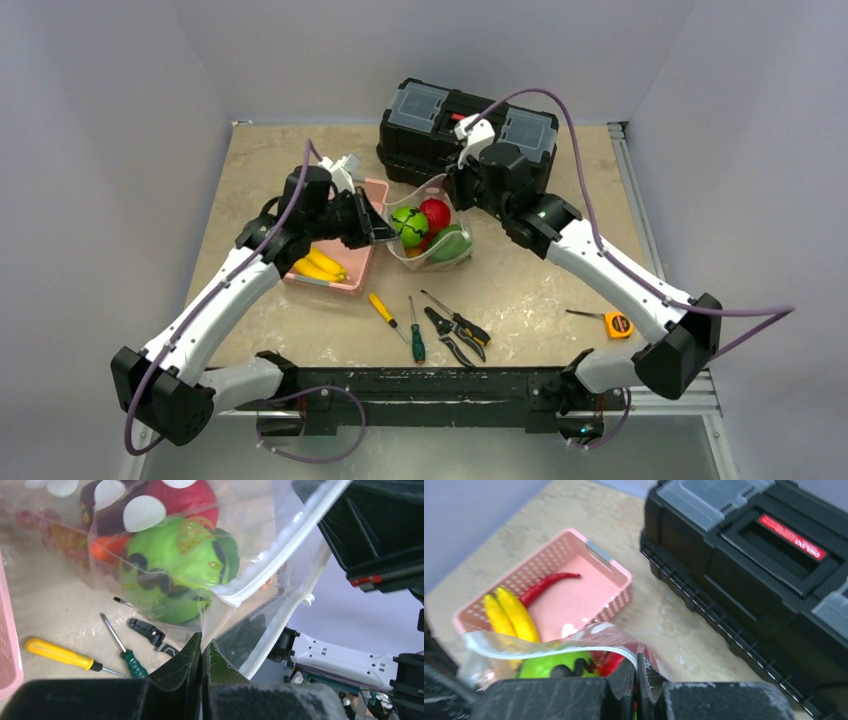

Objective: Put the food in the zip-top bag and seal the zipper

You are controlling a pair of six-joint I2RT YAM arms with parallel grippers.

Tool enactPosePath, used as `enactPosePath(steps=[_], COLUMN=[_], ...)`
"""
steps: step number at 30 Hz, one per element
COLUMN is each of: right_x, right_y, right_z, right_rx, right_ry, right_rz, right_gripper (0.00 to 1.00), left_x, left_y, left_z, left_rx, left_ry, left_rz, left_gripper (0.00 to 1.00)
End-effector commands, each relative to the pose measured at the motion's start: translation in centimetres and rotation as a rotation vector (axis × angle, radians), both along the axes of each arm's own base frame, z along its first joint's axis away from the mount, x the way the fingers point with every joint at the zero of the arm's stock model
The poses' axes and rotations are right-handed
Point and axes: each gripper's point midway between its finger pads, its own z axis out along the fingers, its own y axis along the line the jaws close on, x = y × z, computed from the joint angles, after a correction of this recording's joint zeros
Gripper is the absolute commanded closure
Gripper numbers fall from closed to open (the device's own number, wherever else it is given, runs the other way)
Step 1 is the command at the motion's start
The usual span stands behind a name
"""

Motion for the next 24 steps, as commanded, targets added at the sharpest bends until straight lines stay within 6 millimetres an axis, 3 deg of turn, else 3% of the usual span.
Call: enactPosePath(steps=[1,4,7,10,13,16,21,24], right_x=[-0.4,-0.7,-0.6,-0.2,-0.7,-3.3,-9.3,-10.8], right_y=[1.5,2.6,2.7,2.1,2.2,4.1,8.3,9.3], right_z=[1.7,-2.0,-3.9,-2.5,0.6,1.4,-1.8,-3.6], right_rx=[0.076,0.085,0.067,0.047,0.081,0.132,0.196,0.185], right_ry=[-0.070,0.001,0.036,0.014,-0.044,-0.058,0.045,0.069], right_rz=[0.089,0.118,0.115,0.090,0.125,0.307,0.719,0.793], right_gripper=[1.00,1.00,1.00,1.00,1.00,1.00,1.00,1.00], left_x=[1.0,1.2,1.4,1.7,2.1,2.6,3.6,4.4], left_y=[0.7,1.2,1.4,1.7,2.5,3.0,2.9,2.9], left_z=[-1.8,-3.9,-3.4,-0.1,2.1,1.5,-0.2,-0.2], left_rx=[-0.007,0.005,-0.013,-0.044,-0.055,-0.073,-0.174,-0.215], left_ry=[0.036,0.085,0.083,0.022,-0.031,0.015,0.133,0.152], left_rz=[0.111,0.131,0.136,0.156,0.215,0.293,0.419,0.467], left_gripper=[1.00,1.00,1.00,1.00,1.00,1.00,1.00,1.00])
